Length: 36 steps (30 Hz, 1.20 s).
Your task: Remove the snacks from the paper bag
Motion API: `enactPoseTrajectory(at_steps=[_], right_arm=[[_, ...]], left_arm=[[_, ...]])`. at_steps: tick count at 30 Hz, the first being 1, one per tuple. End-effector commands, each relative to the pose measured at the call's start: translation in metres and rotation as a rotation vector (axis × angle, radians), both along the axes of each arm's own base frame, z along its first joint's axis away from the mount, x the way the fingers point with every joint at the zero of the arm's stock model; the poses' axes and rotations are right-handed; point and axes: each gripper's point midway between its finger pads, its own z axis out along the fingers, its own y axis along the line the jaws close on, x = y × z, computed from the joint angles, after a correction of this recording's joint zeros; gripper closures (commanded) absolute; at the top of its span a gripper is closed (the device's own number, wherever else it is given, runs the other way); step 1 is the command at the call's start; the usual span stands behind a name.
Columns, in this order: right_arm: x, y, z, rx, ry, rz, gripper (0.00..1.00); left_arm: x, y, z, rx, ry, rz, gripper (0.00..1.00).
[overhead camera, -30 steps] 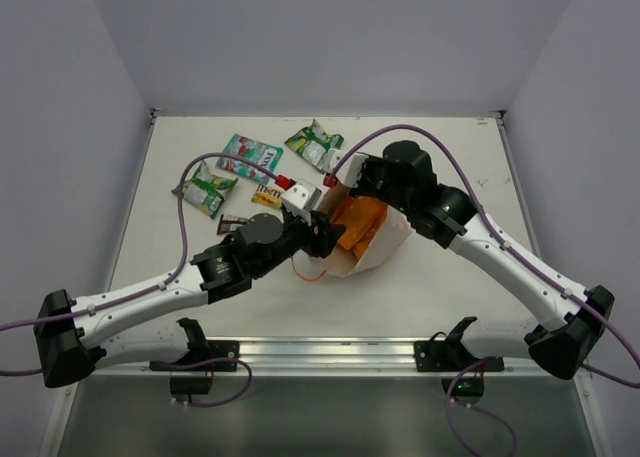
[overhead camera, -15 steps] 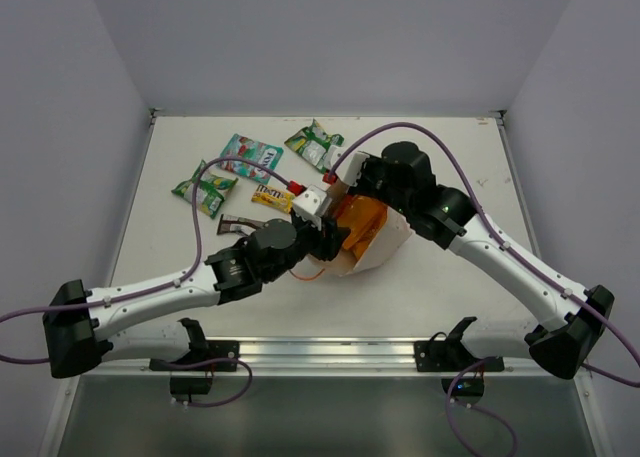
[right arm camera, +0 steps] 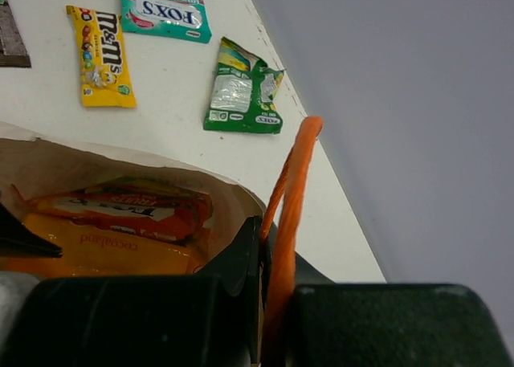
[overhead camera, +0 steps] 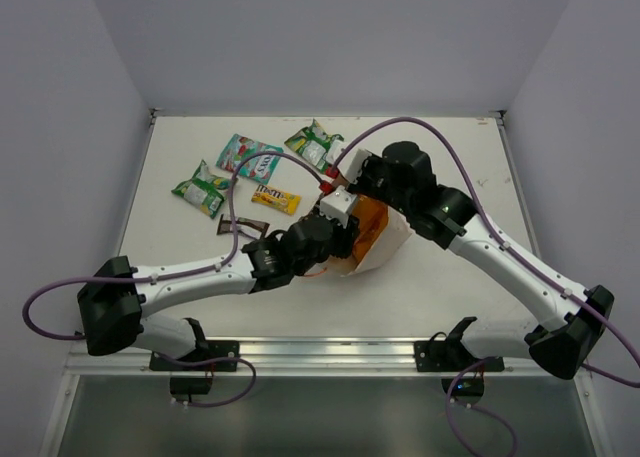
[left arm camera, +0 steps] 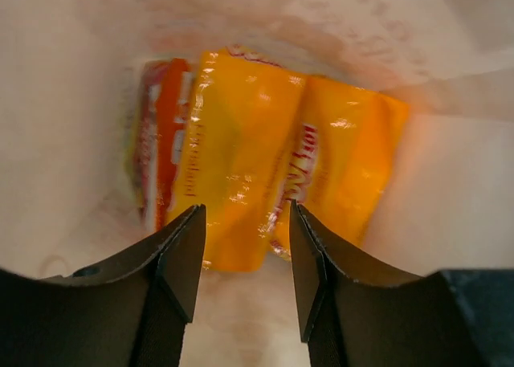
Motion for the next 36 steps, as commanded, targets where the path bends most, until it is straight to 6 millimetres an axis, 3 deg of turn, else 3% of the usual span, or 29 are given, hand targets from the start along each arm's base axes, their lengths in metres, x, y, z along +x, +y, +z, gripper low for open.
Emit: enactPoseTrajectory(at_steps=[1,9,13,18,27,36], right_arm=[[-0.004,0.011,0.071,0.221,-0.154,0.026,1.00],[-0.012,0.004,0.061,0.242,-0.126,0.022,1.00],[-0.016,0.001,0.062,0.267,-0.116,0.024,1.00],[-0.022,0.002,0.064,0.282,-0.108,0.044,1.00],[-0.027,0.004,0.064,0.284,-0.101,0.073,1.00],[-0.030,0.005,0.058,0.286,-0.086,0.087,1.00]], left_arm=[[0.025,0.011,0.024,-0.035,-0.035,0.174,0.48],[0.051,0.044,0.009,-0.001,-0.033,0.313,0.47],[0.053,0.043,0.005,0.001,-0.036,0.281,0.45],[0.052,0.027,0.003,-0.007,-0.033,0.207,0.43],[0.063,0.017,-0.004,0.015,-0.042,0.212,0.46],[0.086,0.034,-0.004,-0.005,-0.039,0.329,0.54]])
